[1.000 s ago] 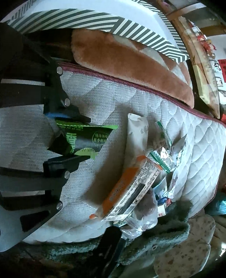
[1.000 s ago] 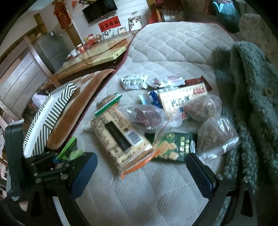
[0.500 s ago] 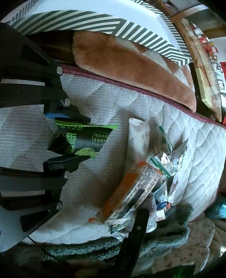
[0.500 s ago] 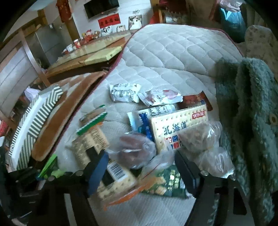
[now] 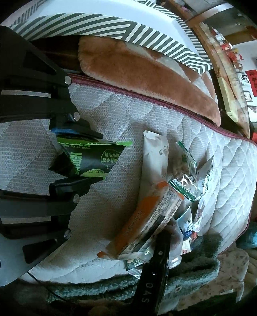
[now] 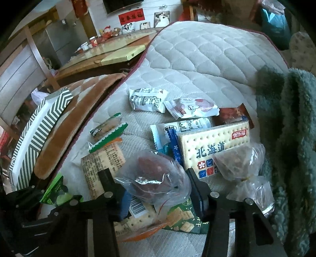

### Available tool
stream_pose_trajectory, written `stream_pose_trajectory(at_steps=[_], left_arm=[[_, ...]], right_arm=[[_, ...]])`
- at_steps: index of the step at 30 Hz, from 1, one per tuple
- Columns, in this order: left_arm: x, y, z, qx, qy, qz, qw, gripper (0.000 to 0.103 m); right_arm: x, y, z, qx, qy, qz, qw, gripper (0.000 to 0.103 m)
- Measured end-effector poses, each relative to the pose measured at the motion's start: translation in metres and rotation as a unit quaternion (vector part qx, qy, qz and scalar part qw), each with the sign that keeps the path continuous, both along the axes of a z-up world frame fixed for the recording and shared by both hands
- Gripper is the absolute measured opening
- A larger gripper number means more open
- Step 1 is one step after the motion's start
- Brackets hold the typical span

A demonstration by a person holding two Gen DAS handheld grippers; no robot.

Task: Organize snacks
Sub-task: 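Lift the green packet with the left gripper while the right gripper grasps the nut zip bag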

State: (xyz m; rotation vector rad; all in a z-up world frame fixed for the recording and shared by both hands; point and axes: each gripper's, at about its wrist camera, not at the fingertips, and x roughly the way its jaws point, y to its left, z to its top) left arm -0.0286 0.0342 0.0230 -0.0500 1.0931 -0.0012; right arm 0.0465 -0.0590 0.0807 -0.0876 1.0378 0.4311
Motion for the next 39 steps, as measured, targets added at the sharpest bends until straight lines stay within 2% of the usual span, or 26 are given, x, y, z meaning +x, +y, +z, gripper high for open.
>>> stream_pose_trajectory(at_steps=[7, 15, 26, 32, 39], left_arm=[[-0.003, -0.004, 0.002, 0.015, -0.01, -0.006, 0.9998, 0.033], [-0.011, -0.011, 0.013, 0.032, -0.028, -0.014, 0.999, 0.032], [-0.02, -0.011, 0.039, 0.032, -0.059, -0.012, 0.9977, 0.032], [-0.026, -0.005, 0.057, 0.028, -0.076, -0.005, 0.9967, 0.032], [-0.032, 0.021, 0.077, 0.012, -0.089, 0.021, 0.9958, 0.032]], right_arm=[[-0.006, 0.001, 0.003, -0.003, -0.003, 0.001, 1.0, 0.042], [-0.02, -0.016, 0.011, 0.019, -0.004, -0.015, 1.0, 0.039], [-0.046, -0.041, 0.041, 0.048, -0.02, -0.036, 0.998, 0.038], [-0.055, -0.029, 0.056, 0.049, -0.03, -0.022, 0.998, 0.038], [-0.062, 0.003, 0.071, 0.045, -0.043, 0.013, 0.998, 0.038]])
